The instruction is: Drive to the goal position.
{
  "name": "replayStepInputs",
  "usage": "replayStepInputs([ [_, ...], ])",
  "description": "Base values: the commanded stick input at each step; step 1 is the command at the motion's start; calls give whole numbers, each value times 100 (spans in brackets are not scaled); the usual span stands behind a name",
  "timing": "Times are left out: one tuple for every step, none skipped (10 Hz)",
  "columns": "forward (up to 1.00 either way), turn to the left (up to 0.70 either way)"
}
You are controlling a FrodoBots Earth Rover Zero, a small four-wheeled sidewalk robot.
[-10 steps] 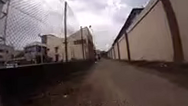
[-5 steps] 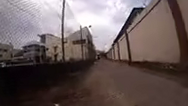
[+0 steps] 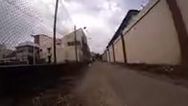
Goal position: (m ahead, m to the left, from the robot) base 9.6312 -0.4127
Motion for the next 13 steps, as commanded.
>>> replayStepInputs([
  [70,-17],
  [70,-1],
  [70,0],
  [70,-2],
  [70,-18],
  [70,-28],
  [70,-28],
  [70,0],
  [70,0],
  [70,0],
  [70,-2],
  [70,-18],
  [70,-22],
])
